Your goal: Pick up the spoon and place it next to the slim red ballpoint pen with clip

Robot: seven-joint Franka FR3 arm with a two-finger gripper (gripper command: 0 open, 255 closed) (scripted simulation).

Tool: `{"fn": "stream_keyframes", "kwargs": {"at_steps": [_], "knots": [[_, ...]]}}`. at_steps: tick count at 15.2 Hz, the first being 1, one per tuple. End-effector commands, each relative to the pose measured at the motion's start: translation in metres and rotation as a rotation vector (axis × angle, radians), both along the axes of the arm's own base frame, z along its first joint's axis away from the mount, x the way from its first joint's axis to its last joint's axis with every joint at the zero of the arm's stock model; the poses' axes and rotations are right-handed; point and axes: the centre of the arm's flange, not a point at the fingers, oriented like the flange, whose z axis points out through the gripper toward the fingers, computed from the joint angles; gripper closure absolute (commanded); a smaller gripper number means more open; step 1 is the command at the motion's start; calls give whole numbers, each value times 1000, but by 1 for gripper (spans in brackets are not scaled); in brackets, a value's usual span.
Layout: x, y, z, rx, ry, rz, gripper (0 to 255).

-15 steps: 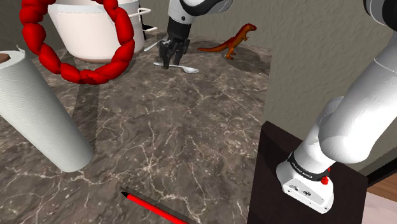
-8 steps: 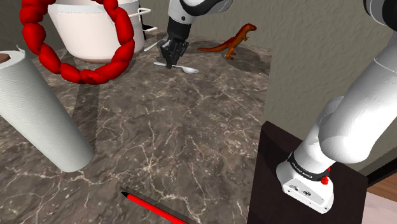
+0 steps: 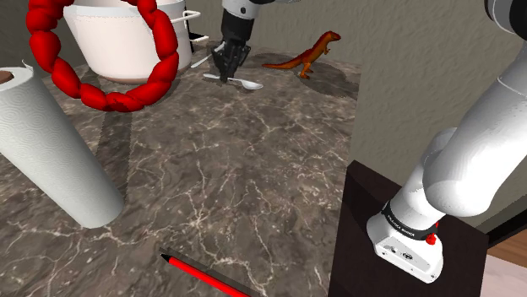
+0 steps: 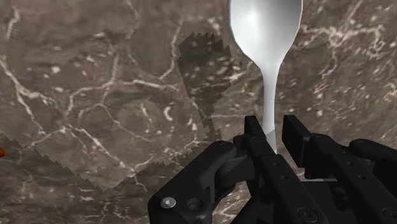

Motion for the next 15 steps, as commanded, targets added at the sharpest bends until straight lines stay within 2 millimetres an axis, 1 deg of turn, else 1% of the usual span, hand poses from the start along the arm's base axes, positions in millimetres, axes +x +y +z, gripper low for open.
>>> {"fn": "stream_keyframes", "kwargs": {"at_steps": [1,10,11,15], "knots": [[1,-1,10,0,0,0,255],[1,-1,57,0,0,0,255],[1,-1,59,0,0,0,255],[-45,26,60,0,0,0,255]]}}
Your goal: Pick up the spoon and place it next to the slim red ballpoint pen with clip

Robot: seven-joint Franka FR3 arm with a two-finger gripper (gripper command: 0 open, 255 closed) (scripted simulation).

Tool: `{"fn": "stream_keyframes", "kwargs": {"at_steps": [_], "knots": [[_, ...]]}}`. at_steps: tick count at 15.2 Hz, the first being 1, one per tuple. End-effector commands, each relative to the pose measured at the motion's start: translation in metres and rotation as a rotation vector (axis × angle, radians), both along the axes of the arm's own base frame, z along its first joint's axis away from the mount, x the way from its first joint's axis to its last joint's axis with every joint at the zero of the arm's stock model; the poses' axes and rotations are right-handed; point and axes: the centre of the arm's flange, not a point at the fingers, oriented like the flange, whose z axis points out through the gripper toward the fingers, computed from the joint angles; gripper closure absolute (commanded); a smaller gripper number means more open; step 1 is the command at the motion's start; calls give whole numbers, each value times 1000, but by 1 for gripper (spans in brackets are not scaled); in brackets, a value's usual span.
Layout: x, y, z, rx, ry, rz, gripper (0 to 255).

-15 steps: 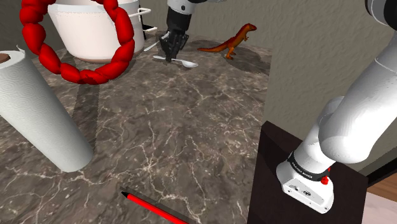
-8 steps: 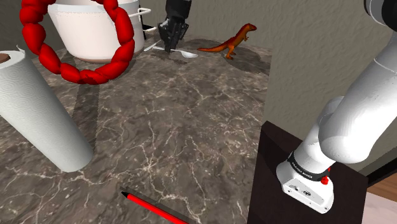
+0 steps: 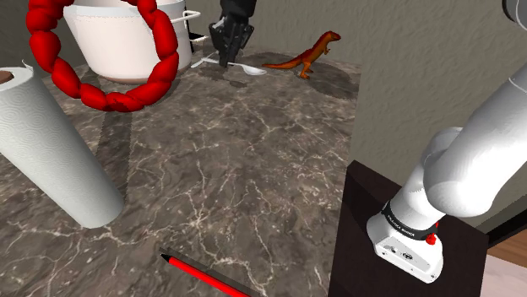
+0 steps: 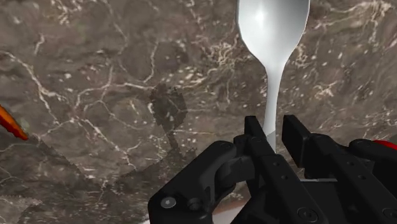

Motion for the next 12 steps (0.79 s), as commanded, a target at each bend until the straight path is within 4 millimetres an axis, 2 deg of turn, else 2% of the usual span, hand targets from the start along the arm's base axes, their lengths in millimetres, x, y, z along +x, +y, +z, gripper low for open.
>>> {"fn": "stream_keyframes", "kwargs": {"at_steps": [1,12], "knots": [[-22,12,0,0,0,-1,255],[-147,87,2,0,0,-1,255]]}}
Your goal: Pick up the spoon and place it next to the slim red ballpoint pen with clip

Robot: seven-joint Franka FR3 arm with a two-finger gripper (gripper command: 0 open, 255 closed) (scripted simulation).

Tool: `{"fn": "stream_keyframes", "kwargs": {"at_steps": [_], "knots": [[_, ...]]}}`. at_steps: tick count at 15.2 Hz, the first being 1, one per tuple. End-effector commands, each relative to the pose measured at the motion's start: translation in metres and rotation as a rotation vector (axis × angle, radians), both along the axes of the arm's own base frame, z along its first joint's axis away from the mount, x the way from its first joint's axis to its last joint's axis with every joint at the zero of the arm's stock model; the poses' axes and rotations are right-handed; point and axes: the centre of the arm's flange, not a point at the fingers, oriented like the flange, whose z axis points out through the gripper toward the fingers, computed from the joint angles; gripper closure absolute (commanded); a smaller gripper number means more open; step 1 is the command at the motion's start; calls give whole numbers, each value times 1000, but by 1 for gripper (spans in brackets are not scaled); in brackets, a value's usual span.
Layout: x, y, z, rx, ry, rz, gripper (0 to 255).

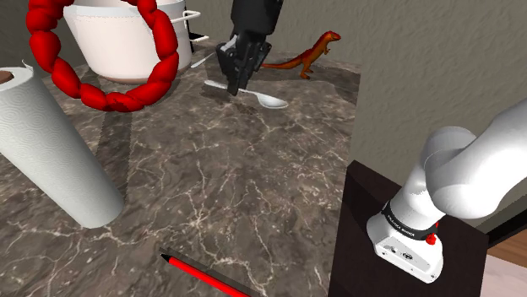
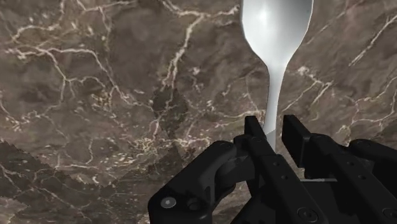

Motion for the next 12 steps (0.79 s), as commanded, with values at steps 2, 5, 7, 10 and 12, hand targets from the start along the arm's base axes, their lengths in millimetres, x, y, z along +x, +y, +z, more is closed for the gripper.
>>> {"fn": "stream_keyframes", "kwargs": {"at_steps": [2,5,7,10,12], "knots": [[-34,21,-1,0,0,-1,255],[-68,42,-1,0,0,-1,255],[-91,55,-1,0,0,-1,255],[-122,73,-1,0,0,-1,255],[-122,73,-11,0,0,-1,255]]}}
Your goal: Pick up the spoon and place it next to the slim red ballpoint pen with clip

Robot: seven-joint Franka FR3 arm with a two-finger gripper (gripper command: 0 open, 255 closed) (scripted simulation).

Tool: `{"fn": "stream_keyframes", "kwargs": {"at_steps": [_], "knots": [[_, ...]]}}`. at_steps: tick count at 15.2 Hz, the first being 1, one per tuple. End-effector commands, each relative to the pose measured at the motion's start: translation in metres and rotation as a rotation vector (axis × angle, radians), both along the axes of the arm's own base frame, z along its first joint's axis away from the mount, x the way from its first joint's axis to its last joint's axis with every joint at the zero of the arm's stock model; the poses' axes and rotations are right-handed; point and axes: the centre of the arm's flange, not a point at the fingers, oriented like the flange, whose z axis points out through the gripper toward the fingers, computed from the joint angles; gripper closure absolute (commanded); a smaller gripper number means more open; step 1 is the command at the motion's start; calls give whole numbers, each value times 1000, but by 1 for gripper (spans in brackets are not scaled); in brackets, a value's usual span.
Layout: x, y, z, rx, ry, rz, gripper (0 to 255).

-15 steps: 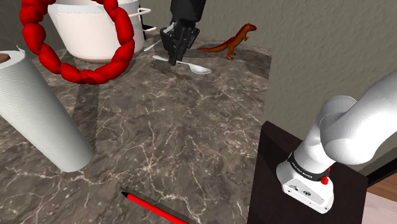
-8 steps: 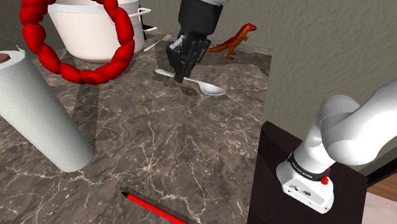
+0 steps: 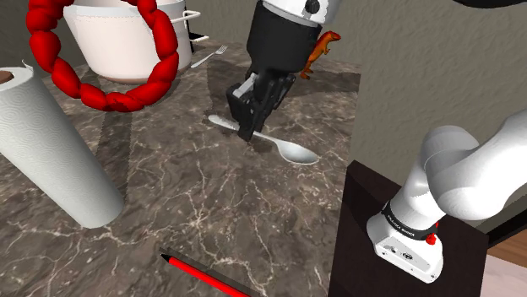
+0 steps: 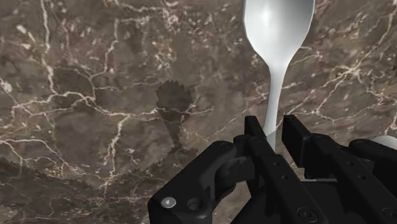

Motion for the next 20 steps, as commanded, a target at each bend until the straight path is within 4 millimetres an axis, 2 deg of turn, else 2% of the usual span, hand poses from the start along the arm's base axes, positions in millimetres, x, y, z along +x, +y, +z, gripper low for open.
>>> {"fn": "stream_keyframes", "kwargs": {"at_steps": [1,12,20], "knots": [[-3,1,-11,0,0,-1,255],[-3,1,-72,0,0,-1,255],[-3,1,-72,0,0,-1,255]]}}
